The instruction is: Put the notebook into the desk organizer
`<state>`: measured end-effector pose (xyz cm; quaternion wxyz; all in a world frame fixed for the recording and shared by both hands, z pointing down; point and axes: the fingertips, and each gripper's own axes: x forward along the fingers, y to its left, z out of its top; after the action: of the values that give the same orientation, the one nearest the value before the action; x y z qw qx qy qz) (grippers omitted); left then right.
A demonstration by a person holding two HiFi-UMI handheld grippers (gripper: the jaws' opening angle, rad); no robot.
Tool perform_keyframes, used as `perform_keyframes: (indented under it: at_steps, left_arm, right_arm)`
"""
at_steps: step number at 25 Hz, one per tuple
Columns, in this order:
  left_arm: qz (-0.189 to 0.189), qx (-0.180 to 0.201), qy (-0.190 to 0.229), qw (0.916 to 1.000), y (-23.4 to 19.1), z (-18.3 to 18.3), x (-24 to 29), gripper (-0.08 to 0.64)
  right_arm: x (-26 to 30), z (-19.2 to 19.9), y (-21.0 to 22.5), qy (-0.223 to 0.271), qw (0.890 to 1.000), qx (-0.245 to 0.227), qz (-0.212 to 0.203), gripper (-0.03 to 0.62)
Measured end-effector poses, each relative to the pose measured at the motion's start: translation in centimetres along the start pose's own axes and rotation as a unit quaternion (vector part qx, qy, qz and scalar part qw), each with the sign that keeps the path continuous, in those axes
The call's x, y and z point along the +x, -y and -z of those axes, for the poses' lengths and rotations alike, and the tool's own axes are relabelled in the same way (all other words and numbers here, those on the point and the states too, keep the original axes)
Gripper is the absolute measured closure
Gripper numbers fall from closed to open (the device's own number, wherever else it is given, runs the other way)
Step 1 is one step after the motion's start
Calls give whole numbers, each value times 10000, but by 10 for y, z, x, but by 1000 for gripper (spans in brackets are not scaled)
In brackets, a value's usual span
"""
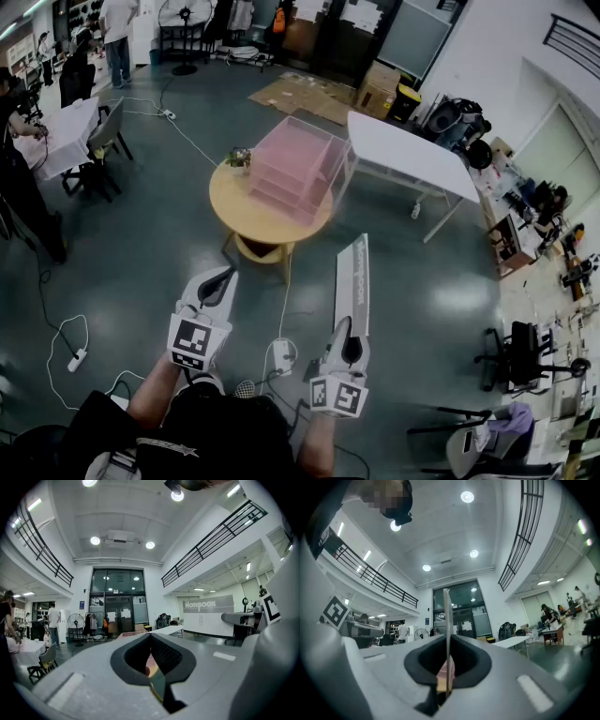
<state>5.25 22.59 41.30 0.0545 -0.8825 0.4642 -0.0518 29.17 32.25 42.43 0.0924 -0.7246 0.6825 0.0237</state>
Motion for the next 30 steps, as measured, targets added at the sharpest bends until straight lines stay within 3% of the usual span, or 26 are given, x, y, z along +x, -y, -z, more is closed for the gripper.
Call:
perform_keyframes:
  at_steps: [16,30]
  left_arm:
    - [-205,-72,-234,9995,-50,21,20,551]
    - [388,-163,-363,9985,-147,45,118,551]
  right_arm:
    - [53,21,-25,-168,9998,-12,-128,580]
    - [157,54,-65,-343,9983,-102,469,580]
